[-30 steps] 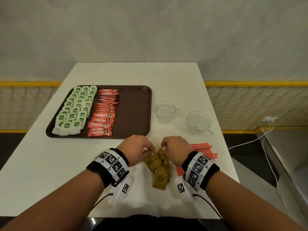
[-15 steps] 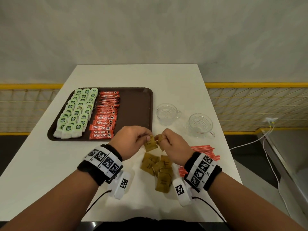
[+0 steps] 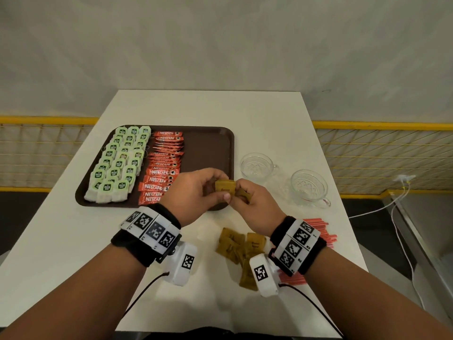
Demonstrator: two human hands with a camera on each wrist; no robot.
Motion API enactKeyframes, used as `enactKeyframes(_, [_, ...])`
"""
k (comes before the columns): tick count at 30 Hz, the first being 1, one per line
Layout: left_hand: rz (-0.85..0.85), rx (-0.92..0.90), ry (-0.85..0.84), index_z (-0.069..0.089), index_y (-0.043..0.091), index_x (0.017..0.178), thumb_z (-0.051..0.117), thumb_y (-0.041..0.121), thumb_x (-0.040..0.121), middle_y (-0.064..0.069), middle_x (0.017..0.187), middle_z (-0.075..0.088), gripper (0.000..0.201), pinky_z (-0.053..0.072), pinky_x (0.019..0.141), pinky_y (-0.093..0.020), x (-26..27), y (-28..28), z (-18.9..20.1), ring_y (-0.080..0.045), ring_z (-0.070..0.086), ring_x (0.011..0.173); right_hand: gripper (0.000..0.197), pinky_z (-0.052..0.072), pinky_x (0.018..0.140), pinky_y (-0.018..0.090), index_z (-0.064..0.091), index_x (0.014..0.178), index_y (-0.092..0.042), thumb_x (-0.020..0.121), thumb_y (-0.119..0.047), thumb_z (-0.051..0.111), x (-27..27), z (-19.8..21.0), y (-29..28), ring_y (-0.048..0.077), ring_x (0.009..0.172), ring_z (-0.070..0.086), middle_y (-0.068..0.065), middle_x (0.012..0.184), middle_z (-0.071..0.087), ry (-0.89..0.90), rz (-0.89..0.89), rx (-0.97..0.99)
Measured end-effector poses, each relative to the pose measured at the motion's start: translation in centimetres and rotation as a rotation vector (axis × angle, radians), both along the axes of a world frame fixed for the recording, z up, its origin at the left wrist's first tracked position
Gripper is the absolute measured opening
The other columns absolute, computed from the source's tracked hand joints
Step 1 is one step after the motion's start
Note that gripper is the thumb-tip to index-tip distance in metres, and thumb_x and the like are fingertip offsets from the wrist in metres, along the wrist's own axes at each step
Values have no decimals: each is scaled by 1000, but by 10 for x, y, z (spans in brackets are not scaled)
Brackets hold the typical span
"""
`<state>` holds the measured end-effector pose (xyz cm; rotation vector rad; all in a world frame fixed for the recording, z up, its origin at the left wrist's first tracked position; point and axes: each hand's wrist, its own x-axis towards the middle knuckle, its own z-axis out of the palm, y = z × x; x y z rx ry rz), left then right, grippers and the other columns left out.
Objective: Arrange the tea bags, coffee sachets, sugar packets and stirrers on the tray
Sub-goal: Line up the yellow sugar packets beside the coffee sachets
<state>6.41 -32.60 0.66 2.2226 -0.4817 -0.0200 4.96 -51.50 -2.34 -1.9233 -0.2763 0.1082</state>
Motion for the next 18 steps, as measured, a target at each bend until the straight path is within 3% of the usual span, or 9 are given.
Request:
enactKeyframes(3, [14,-9,51,67,32,104,77,24,81,8,81,67,26,53,70,-23,9,8,-2,-8,63,74,5,44,61,21,62,90,-17,94,-19,65,8,3,7,8,62,52,-7,71,60,7,7,12])
enactKeyframes(6, [126,11,54,63,30,99,78,22,80,7,80,66,25,49,67,-19,36,18,1,-5,61,74,10,44,67,31,51,103,-16,95,-14,57,17,2,12,14,66,49,5,79,57,107,-19,-12])
enactKeyframes(9, [298,68,63,54,22,89,79,24,77,5,73,66,27,41,62,-17,89,33,4,-8,60,70,13,33,60,38,40,87,-27,91,-18,48,25,1,17,15,60,34,0,68,41,211,-82,56])
enactKeyframes(11, [359,179,72,56,19,84,80,27,76,4,76,66,26,43,66,-22,133,43,1,-14,61,74,18,31,62,39,38,72,-32,87,-26,48,31,1,20,15,61,33,-1,67,39,230,-107,38])
enactKeyframes(15, [359,455,175,67,23,78,77,30,78,1,91,69,12,47,78,-26,207,50,-20,-19,64,88,23,39,59,41,52,78,-6,82,-29,51,35,8,23,18,58,45,13,65,51,206,-142,-25])
enactKeyframes(18, [310,629,242,72,20,86,74,34,81,-2,99,70,15,51,82,-30,245,48,-43,-23,65,92,14,51,59,34,57,86,-3,92,-15,59,38,8,23,9,52,59,13,68,64,185,-158,-61])
